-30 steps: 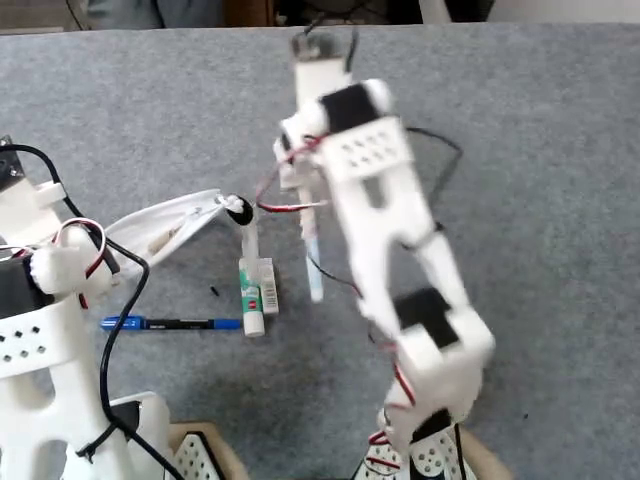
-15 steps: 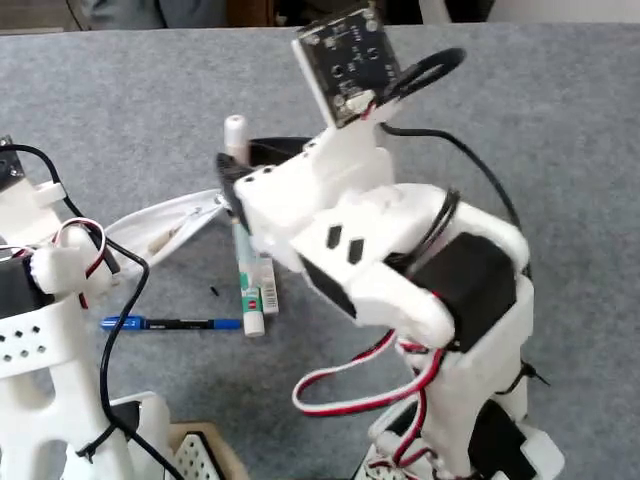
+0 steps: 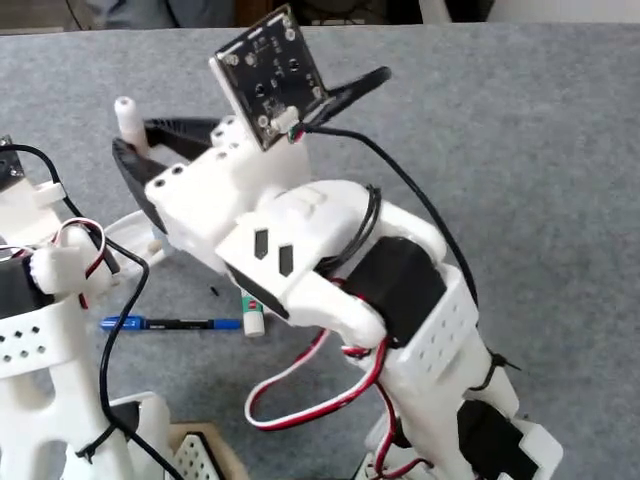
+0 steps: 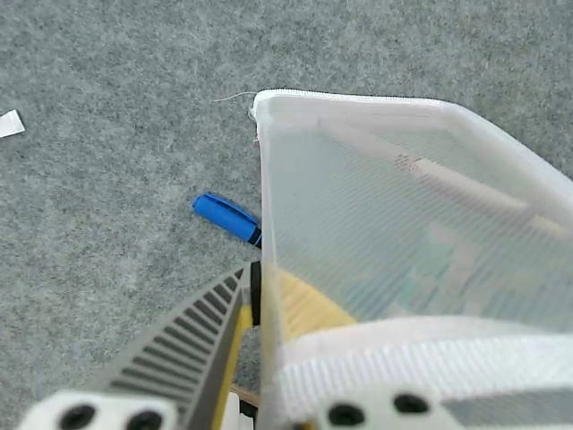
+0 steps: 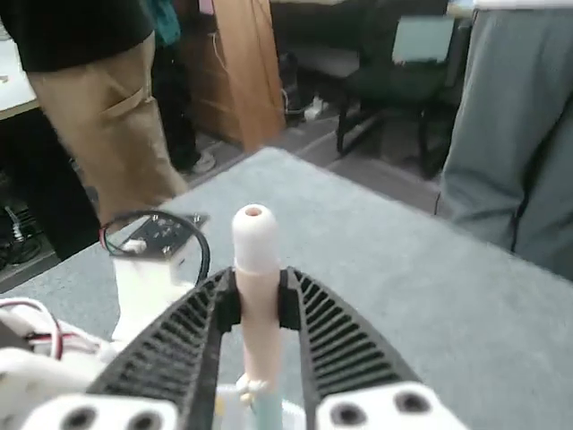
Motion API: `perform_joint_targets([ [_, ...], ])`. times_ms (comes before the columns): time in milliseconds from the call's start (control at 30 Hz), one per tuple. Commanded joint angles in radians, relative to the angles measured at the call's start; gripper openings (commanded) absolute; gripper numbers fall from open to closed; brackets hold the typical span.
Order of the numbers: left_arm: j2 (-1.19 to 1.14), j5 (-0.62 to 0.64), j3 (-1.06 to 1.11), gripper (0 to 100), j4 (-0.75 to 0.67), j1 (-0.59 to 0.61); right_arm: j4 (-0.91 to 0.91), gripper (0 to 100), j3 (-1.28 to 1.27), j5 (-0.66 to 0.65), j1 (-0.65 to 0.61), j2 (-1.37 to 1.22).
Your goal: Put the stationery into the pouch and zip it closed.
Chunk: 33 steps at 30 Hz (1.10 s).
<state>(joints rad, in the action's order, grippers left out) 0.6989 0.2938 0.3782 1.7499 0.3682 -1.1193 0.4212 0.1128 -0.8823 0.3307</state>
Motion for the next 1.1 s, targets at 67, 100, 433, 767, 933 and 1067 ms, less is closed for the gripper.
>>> perform_joint_targets([
  [67, -0.006, 0.011, 0.061, 3, 0.014, 0.021, 0.069, 1.2, -0.031, -0.068, -0.015, 0.021],
  [100, -0.006, 0.011, 0.061, 3, 0.014, 0.021, 0.071, 1.2, -0.050, -0.068, -0.015, 0.022],
  [433, -0.005, 0.011, 0.062, 3, 0.014, 0.028, 0.201, 1.2, -0.200, -0.071, 0.002, 0.047],
  [767, -0.005, 0.011, 0.059, 3, 0.014, 0.021, 0.290, 1.2, -0.298, -0.069, 0.044, 0.047],
  [933, -0.005, 0.011, 0.059, 3, 0.014, 0.021, 0.290, 1.5, -0.355, -0.069, 0.044, 0.076],
  [1067, -0.005, 0.011, 0.059, 3, 0.014, 0.021, 0.290, 3.9, -0.414, -0.115, 0.044, 0.133],
])
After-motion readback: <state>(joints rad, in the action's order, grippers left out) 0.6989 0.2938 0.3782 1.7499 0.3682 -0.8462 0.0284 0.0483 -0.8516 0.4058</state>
